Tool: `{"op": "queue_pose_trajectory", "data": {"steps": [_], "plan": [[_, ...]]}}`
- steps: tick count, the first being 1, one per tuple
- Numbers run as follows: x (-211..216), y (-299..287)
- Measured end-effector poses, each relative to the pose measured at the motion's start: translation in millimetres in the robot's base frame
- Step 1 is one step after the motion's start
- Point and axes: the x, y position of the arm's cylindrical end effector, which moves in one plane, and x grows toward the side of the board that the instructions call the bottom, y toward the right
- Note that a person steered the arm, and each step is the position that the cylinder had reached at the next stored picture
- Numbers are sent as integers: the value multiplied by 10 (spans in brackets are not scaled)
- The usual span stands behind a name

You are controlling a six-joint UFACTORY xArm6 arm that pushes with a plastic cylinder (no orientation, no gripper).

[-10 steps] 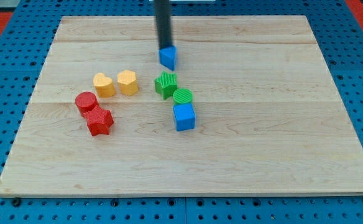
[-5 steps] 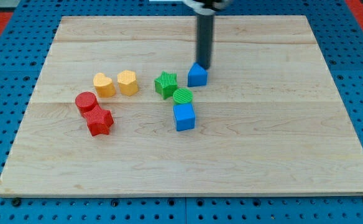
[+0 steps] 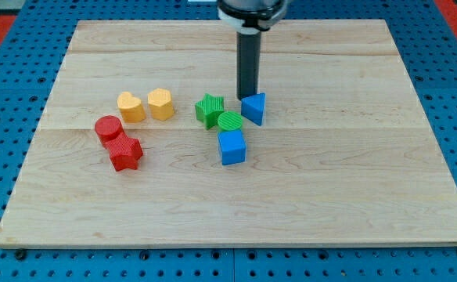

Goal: Move the blue triangle at the bottom of the blue cube

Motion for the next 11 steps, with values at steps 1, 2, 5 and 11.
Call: {"op": "queue_pose_trajectory", "data": {"steps": [1, 2, 5, 11], "plan": [[320, 205], [909, 405], [1373, 1171], [1344, 532]]}}
